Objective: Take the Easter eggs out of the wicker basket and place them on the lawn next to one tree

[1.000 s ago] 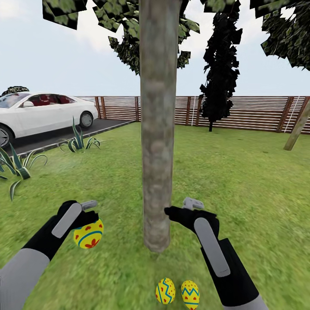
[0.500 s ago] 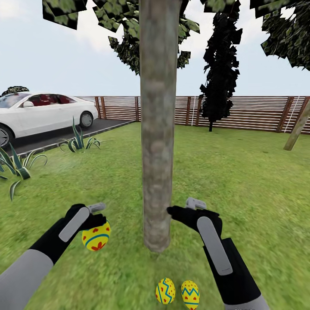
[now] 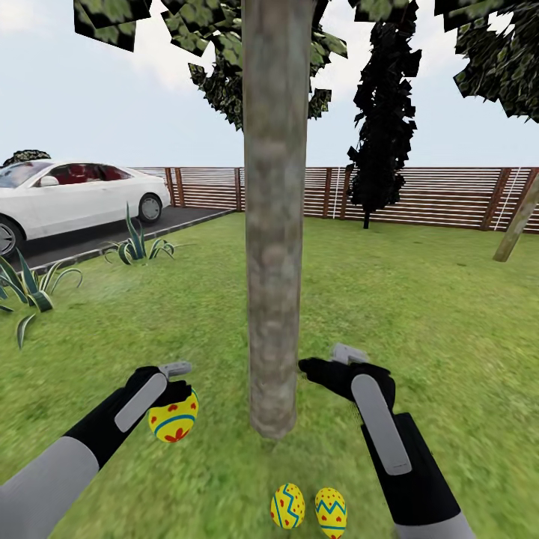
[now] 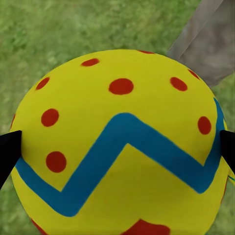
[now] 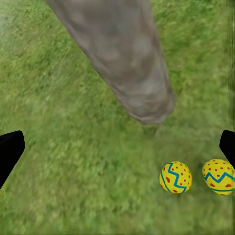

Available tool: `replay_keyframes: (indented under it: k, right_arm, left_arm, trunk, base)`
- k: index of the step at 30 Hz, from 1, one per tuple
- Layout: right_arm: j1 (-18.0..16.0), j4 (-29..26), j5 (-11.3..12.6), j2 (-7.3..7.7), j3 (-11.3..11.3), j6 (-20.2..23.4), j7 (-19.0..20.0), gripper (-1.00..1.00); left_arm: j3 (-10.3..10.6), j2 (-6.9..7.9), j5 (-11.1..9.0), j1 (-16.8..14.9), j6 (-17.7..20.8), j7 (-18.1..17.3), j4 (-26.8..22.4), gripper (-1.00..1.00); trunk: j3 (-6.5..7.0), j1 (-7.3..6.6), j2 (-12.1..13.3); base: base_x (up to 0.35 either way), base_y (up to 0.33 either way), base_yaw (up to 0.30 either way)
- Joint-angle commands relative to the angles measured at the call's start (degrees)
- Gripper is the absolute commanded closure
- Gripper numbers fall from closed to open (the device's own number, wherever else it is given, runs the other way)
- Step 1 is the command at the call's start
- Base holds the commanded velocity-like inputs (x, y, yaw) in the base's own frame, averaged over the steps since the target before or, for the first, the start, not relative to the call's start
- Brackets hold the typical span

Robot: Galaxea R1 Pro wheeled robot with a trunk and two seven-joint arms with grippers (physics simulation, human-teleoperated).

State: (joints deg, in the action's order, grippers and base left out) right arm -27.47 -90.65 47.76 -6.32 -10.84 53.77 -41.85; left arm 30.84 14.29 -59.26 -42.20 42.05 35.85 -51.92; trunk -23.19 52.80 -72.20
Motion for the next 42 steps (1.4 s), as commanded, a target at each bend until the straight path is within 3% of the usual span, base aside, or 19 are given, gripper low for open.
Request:
replay_keyframes:
  k: [1,7,21,24,27,35,42]
  right_arm:
    - [-0.05,-0.05,0.58,0.15,0.48,0.11,-0.60,-1.00]
    - [-0.05,-0.04,0.58,0.48,1.36,0.11,-0.60,-1.00]
    - [-0.04,-0.05,0.50,0.52,1.42,0.11,-0.60,-1.00]
    - [-0.04,-0.04,0.52,0.52,1.36,0.11,-0.60,-1.00]
    - [-0.04,0.01,0.56,0.46,1.35,0.11,-0.60,-1.00]
    - [-0.04,-0.05,0.58,0.52,1.35,0.11,-0.60,-1.00]
    - [-0.04,-0.06,0.58,0.44,0.97,0.11,-0.60,-1.00]
  left_arm:
    - [0.26,0.06,-0.60,-0.07,-0.07,0.58,-0.10,1.00]
    - [0.27,0.11,-0.60,-0.07,-0.11,0.55,-0.07,1.00]
    - [0.37,0.30,-0.61,-0.07,0.29,0.52,-0.79,1.00]
    - [0.44,0.46,1.95,-0.02,1.12,0.50,-1.07,1.00]
    - [0.10,0.40,3.05,0.00,1.92,0.39,-1.13,1.00]
    - [-0.01,0.23,3.44,0.02,1.55,0.73,-1.25,1.00]
    - [0.34,0.15,3.51,0.02,1.04,0.58,-0.83,1.00]
  trunk:
    - [-0.07,0.00,-0.05]
    - [-0.97,1.10,-2.05]
    - [-0.97,1.10,-2.05]
    - [-0.97,1.10,-2.05]
    - [-0.97,1.10,-2.05]
    - [-0.97,1.10,-2.05]
    - [-2.23,2.64,-4.86]
  base:
    - [0.000,0.000,0.000]
    - [0.000,0.000,0.000]
    - [0.000,0.000,0.000]
    - [0.000,0.000,0.000]
    - [0.000,0.000,0.000]
    - [0.000,0.000,0.000]
    - [0.000,0.000,0.000]
